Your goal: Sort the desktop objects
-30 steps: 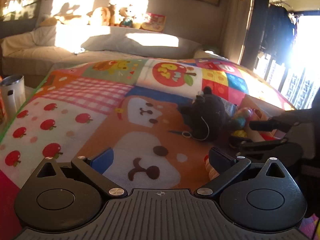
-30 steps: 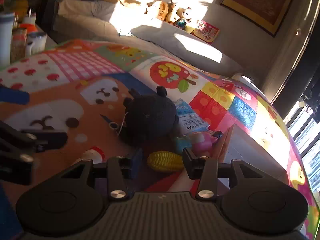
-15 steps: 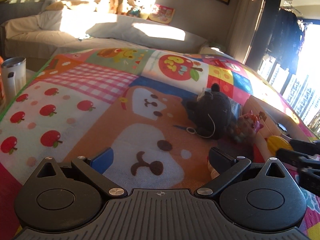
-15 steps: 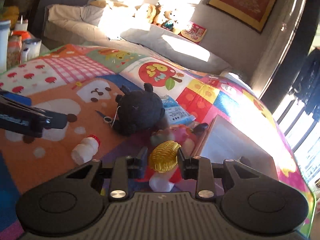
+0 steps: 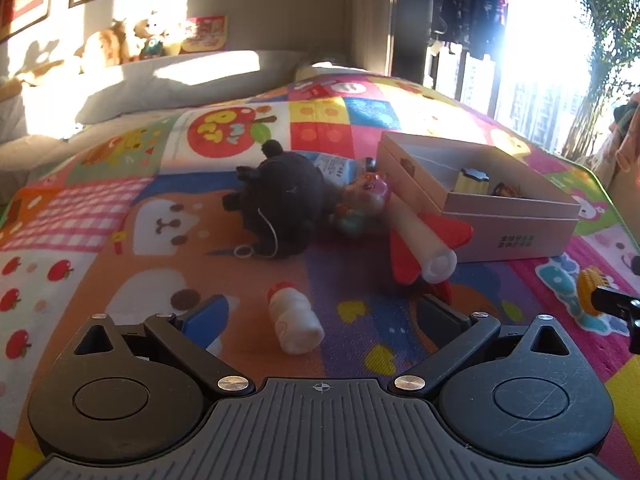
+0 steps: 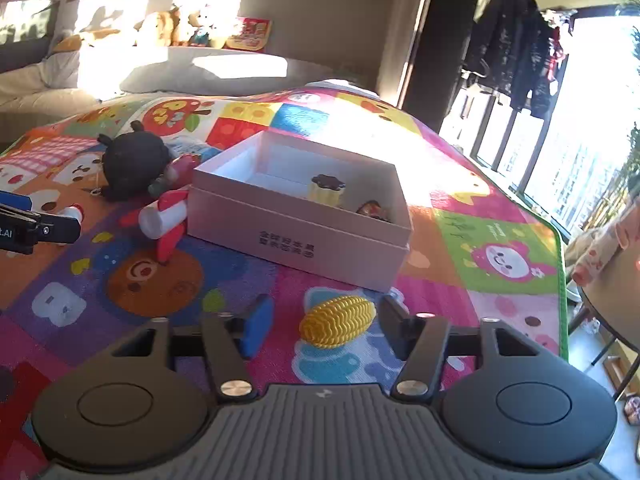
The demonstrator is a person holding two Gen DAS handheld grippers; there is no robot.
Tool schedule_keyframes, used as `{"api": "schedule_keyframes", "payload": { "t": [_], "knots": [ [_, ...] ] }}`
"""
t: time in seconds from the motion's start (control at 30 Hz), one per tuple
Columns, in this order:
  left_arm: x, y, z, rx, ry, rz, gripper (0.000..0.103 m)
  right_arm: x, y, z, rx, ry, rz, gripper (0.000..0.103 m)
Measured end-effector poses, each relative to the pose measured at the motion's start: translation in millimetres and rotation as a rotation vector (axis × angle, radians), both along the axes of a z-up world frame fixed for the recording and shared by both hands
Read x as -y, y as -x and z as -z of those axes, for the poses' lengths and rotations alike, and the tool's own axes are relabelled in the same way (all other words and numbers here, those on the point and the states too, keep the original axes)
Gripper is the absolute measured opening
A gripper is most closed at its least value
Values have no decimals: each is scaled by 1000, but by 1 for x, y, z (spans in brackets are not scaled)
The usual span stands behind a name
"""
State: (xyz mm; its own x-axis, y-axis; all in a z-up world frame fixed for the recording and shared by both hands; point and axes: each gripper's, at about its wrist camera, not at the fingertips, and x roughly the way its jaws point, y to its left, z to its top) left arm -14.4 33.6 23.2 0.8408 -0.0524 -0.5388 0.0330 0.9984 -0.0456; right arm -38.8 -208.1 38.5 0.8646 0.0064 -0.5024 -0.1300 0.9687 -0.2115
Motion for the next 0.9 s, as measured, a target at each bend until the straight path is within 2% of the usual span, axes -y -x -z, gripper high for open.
{"api": "schedule_keyframes", "payload": {
  "t": [0.03, 0.13, 0.37, 0.5, 0.57, 0.6, 0.63, 0.73, 0.9],
  "knots": [
    [1, -3, 0, -6, -2, -4, 102, 5, 3, 2, 6, -17, 14, 84],
    [1, -9, -1, -32, 14, 0, 101, 14, 8, 8, 4, -62, 43, 99],
    [33, -16, -13, 12, -23, 100, 101, 25, 2, 19, -50, -136, 85, 103],
    [65, -40, -9, 43, -107, 151, 101, 25, 2, 21, -51, -139, 89, 103],
    [77, -53, -2, 42, -171, 178, 85, 25, 3, 21, -50, -133, 98, 103],
    [79, -59, 1, 30, -200, 189, 65, 25, 3, 21, -50, -133, 103, 103],
    [77, -65, 3, 13, -215, 198, 54, 25, 3, 21, -50, -136, 110, 103],
    [56, -77, 5, -7, -241, 139, 46, 29, 2, 22, -53, -151, 132, 103],
    [14, -81, 2, -14, -269, 22, 51, 28, 0, 23, -54, -148, 124, 103]
  ]
}}
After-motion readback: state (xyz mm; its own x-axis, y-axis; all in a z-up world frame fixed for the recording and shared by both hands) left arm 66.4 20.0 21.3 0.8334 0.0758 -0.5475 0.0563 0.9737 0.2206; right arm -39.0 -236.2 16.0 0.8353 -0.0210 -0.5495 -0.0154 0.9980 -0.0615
